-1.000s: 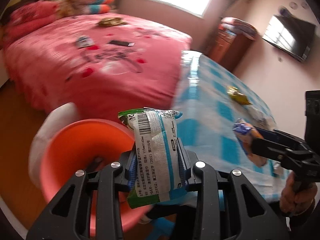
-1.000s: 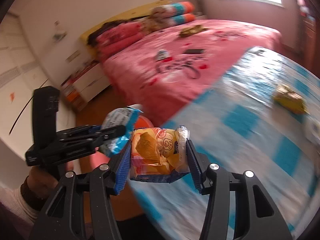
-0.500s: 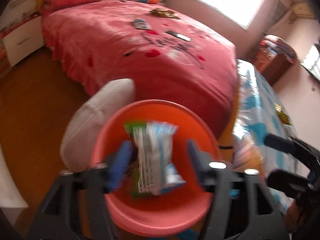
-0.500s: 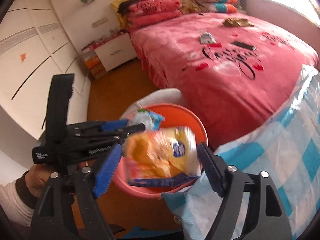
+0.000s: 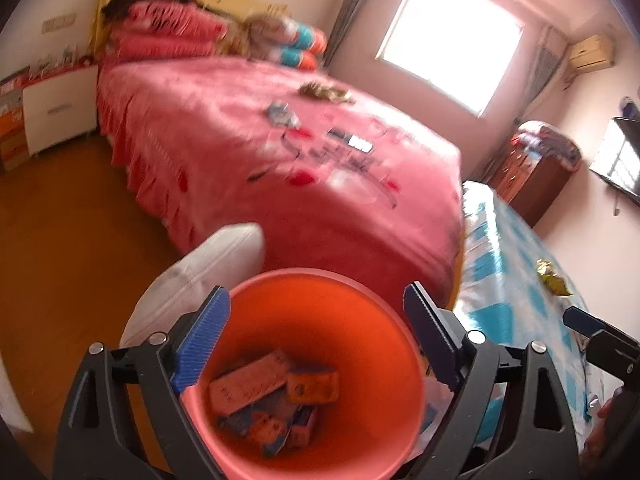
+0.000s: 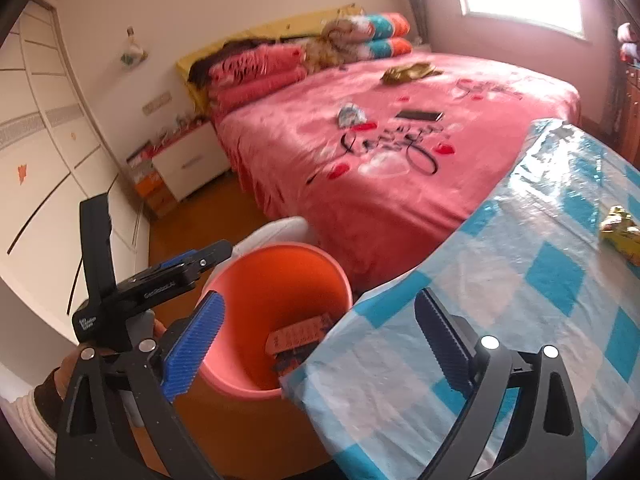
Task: Collect trash
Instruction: 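Move both open tools back to the trash on the table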
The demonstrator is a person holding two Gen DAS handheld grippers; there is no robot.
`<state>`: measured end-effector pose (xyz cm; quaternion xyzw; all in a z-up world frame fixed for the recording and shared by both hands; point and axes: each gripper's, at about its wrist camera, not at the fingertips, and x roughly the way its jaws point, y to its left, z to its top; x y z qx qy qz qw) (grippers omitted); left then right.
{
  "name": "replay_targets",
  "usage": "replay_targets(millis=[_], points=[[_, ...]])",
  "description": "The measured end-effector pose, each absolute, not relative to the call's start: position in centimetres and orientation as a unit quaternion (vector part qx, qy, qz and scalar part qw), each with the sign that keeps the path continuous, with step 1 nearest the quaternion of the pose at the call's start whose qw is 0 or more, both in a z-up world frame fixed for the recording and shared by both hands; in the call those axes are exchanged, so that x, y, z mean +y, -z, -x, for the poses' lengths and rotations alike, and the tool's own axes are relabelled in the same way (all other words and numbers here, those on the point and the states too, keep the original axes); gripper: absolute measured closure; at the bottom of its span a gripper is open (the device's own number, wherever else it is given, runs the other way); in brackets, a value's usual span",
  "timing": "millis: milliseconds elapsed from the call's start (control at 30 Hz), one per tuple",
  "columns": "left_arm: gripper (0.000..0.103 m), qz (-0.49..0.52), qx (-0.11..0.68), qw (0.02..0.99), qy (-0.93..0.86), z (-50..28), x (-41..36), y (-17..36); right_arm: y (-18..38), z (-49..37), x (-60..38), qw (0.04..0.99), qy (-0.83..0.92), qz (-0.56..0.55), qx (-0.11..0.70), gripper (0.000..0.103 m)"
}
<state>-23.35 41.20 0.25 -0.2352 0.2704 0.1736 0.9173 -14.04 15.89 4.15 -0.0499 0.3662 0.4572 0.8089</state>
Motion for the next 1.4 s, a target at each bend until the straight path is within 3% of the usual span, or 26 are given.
replay_targets(millis=[267, 567, 1400], points=[[0.014, 0.178, 0.221, 0.949, -0.135, 23.0, 37.4, -2.8, -5.4, 14.4, 12.6, 0.837, -0.445, 0.034, 0.317, 0.005], [0.014, 0.124, 0.258, 0.949, -0.13, 21.3, 34.2, -5.1, -5.6, 14.1, 9.1, 0.849, -0.426, -0.008, 0.313, 0.005], [0.014, 0.1, 0.349, 0.931, -0.034, 16.8, 25.6, -4.7, -3.7, 10.9, -1.5, 0.871, -0.364, -0.106, 0.313, 0.005]])
